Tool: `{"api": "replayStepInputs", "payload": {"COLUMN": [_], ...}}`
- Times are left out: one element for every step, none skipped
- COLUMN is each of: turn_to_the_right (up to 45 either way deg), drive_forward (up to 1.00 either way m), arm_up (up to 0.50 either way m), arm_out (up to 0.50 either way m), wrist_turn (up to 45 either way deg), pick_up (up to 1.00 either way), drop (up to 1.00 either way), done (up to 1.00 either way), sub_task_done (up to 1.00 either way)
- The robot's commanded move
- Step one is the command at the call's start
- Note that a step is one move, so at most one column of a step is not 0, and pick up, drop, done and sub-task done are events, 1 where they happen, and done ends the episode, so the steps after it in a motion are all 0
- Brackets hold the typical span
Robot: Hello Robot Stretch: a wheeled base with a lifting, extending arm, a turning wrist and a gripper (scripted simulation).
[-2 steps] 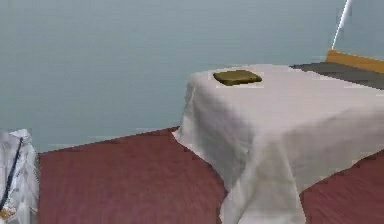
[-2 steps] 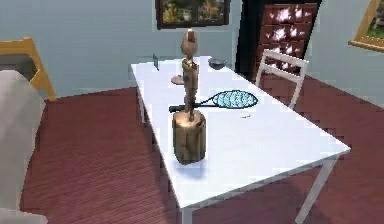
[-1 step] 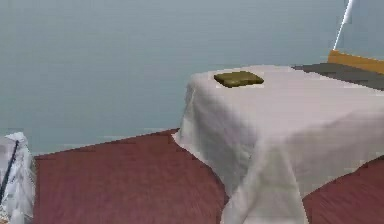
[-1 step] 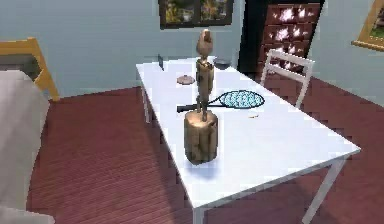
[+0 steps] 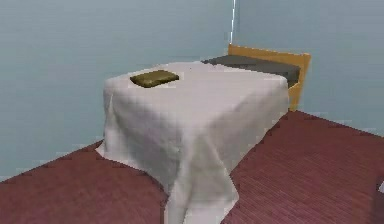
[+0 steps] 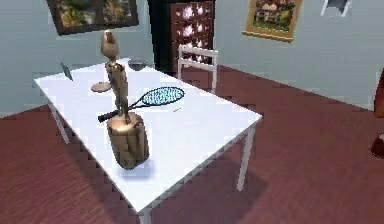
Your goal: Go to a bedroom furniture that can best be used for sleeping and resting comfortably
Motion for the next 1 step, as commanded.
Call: {"api": "replayStepInputs", "payload": {"turn_to_the_right": [0.0], "drive_forward": [0.35], "arm_up": [0.0], "arm_out": [0.0], "wrist_turn": [0.0], "pick_up": [0.0], "drop": [0.0], "done": [0.0], "sub_task_done": [0.0]}}
